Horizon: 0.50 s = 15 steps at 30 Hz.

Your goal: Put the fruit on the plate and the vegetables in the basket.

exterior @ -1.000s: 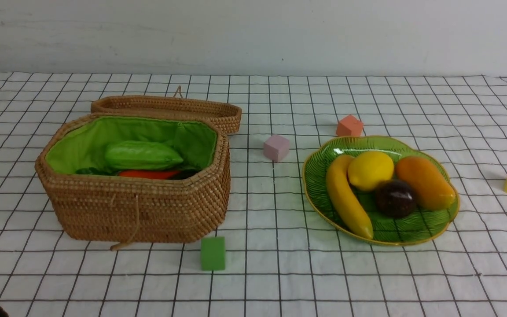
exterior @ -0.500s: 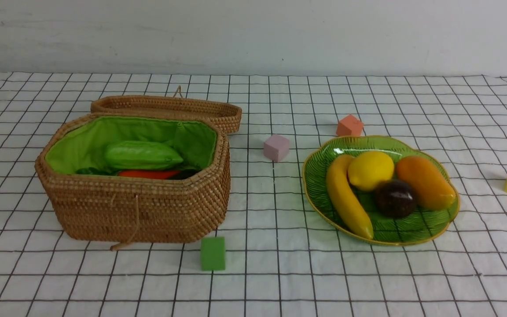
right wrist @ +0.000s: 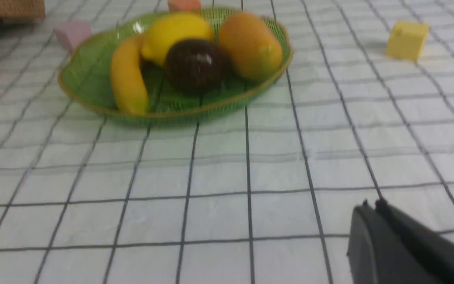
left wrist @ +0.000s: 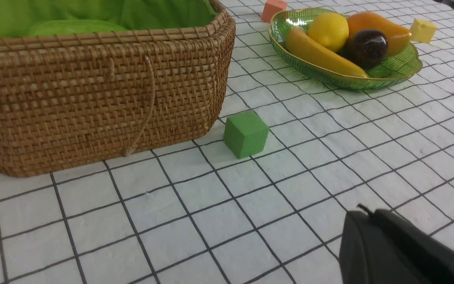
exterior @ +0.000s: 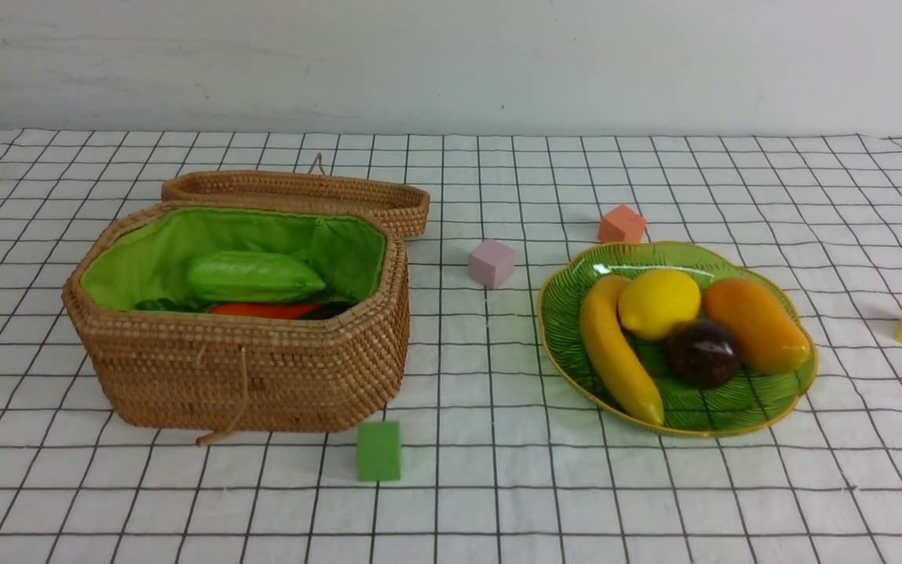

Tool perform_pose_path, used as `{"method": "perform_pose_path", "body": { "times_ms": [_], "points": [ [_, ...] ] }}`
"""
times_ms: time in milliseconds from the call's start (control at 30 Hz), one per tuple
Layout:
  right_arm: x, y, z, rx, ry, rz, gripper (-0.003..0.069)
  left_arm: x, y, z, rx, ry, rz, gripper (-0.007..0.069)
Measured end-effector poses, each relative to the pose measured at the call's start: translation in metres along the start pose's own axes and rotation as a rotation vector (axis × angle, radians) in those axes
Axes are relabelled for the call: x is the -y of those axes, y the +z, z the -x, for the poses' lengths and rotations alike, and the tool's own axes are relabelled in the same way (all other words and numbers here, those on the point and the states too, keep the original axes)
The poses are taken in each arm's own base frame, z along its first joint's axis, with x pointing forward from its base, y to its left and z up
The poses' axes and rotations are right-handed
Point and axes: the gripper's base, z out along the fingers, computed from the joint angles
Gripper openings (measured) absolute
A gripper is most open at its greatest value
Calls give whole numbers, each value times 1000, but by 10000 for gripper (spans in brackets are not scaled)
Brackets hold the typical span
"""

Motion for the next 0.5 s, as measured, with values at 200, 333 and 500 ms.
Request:
{"method": "perform_pose_path", "body": {
  "times_ms": [200, 333, 500],
  "points": [
    [0, 0, 1, 7, 1, -5, -8, 0, 0, 0, -2, 0, 1, -13],
    [0, 0, 0, 7, 1, -5, -8, 0, 0, 0, -2, -2, 1, -10],
    [0, 0, 0, 7, 1, -5, -6, 0, 0, 0, -2, -1, 1, -7]
  ]
}}
